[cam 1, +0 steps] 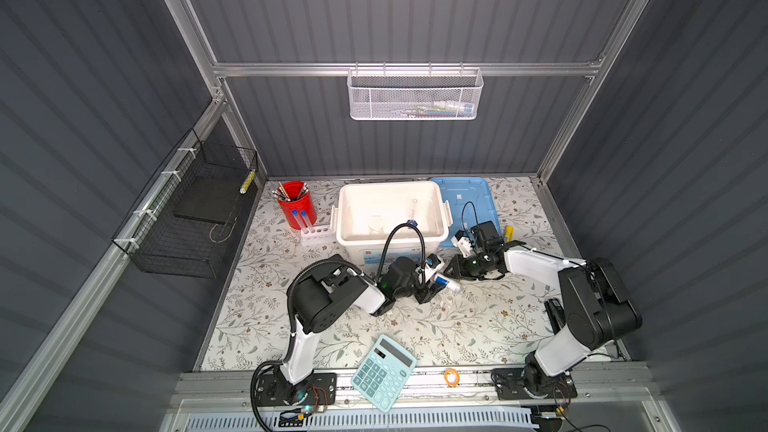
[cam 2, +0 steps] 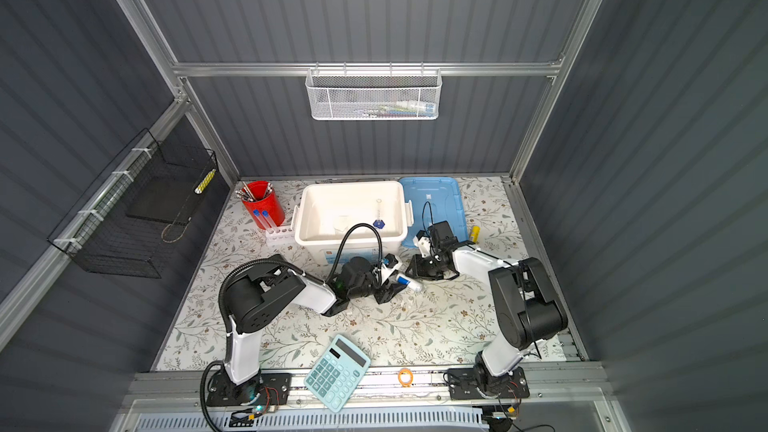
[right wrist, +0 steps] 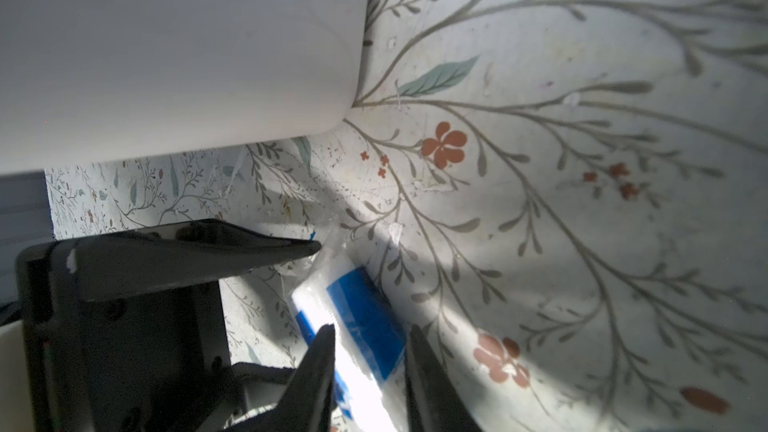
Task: Organize the chemistry lab equipment
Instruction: 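Close right gripper on the tube's end while left gripper holds its other end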
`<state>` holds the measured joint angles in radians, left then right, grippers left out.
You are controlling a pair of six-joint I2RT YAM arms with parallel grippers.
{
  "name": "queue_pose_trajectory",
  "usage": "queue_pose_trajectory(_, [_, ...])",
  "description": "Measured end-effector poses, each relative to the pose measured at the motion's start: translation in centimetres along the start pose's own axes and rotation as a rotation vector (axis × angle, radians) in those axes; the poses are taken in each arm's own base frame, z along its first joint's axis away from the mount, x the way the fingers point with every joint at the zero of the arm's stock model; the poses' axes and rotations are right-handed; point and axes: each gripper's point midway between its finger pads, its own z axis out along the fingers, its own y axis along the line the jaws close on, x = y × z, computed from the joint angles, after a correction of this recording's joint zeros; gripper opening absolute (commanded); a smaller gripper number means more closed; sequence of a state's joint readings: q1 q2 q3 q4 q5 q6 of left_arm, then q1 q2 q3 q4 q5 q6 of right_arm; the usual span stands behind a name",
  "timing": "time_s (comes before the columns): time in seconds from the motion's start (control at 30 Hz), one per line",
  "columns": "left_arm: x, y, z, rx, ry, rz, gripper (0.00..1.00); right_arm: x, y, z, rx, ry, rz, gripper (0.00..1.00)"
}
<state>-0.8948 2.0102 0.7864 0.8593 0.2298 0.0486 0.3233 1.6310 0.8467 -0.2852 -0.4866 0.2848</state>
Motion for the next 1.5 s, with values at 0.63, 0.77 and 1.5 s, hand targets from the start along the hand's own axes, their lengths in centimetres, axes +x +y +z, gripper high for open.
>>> queue_pose_trajectory(0.63, [0.2,0.0,0.0,0.001,0.007,-0.002,0.27,0.2,-0.3,-0.1,0.017,-0.004,0.004,0.31])
queue_pose_trajectory(0.77, [0.2,0.0,0.0,0.001,0.009,-0.003,0.24,0.1,-0.3,-0.2,0.019,-0.011,0.001,0.31])
queue_pose_trajectory(1.5, [-0.2,-0.2,-0.6,0.005,0.023,0.003,0.08,0.2,-0.4,-1.4,0.041,-0.049,-0.006,0.31])
